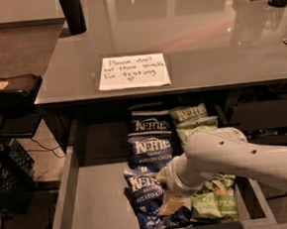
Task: Pick blue chip bag from top drawer and place on counter
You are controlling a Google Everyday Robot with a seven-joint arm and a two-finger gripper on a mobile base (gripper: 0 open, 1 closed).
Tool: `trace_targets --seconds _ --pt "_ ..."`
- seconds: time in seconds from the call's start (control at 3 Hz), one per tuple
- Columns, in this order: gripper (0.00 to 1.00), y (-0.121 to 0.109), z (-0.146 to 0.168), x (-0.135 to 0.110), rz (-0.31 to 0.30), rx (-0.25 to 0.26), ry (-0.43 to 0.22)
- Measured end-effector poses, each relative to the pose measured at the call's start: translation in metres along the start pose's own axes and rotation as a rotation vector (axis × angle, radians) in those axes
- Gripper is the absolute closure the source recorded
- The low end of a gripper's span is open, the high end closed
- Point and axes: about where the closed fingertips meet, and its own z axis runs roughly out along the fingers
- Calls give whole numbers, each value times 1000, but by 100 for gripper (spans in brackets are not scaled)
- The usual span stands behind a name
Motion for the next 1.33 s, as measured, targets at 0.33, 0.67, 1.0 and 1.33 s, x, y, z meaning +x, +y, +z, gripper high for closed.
trace_targets --seconds 0.33,0.67,1.0,1.33 --pt "88 -1 -8 -7 13 -10 13" --pt "100 -5 -21 -16 32 -20 22" --pt "100 -10 -42 -27 53 -27 11" --pt "100 -19 -71 -43 78 -42 -16"
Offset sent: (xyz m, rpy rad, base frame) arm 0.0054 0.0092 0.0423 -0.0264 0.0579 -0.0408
